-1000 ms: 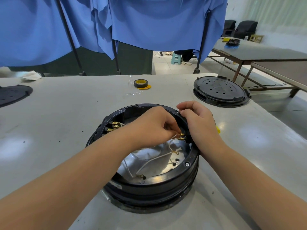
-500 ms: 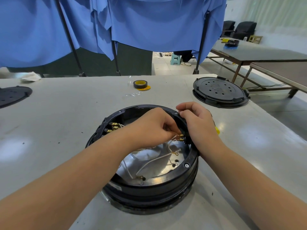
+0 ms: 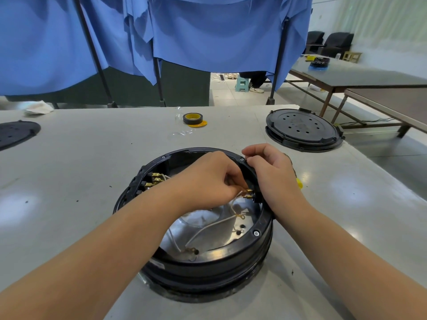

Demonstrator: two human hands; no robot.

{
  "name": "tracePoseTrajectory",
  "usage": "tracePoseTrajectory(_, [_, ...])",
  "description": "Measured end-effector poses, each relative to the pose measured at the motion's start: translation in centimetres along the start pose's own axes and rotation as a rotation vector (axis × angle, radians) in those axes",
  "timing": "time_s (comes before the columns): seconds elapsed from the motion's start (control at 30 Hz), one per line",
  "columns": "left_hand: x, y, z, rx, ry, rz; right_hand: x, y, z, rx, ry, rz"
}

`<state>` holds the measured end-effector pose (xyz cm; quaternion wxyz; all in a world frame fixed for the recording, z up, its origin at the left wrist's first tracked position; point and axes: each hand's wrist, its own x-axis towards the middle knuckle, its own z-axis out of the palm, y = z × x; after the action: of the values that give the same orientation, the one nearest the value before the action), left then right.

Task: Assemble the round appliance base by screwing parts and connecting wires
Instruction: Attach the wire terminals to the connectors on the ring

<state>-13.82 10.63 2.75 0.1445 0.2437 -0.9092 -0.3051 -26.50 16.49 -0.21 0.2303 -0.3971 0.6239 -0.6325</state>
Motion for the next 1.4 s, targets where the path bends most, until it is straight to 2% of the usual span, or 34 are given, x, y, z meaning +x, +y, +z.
tracePoseTrajectory(0.3, [-0.2,-0.2,-0.1,-0.049,-0.030,-0.060,0.1,0.3,-0.2,-0.016,-0.008,-0.035])
tracePoseTrajectory(0.67, [-0.5,0.0,-1.1,-0.028,-0.177,-0.108,0.0,0.4,-0.2,-0.040,-0.047,-0.079])
tracePoseTrajectory(0.97, [-4.7,-2.1,-5.6,0.099,0.182,-0.159,0.9,-1.1,-1.1,-0.144,-0.116,-0.010])
tracePoseTrajectory(1.17, [-8.6,-4.7,-7.5,0.102,0.464,-0.219,0.5,-3.4,-3.2,-0.338,-0.219,-0.141])
tracePoseTrajectory(1.3, [-12.0,-6.1,-6.4,0.014,0.524,-0.301,-2.2,-3.2,-6.5,-0.440,-0.324,-0.164])
tracePoseTrajectory(1.4, [-14.7,-7.0,-4.6,0.065,0.442,-0.308,-4.8,-1.8,-8.7,-0.572,-0.459,-0.143])
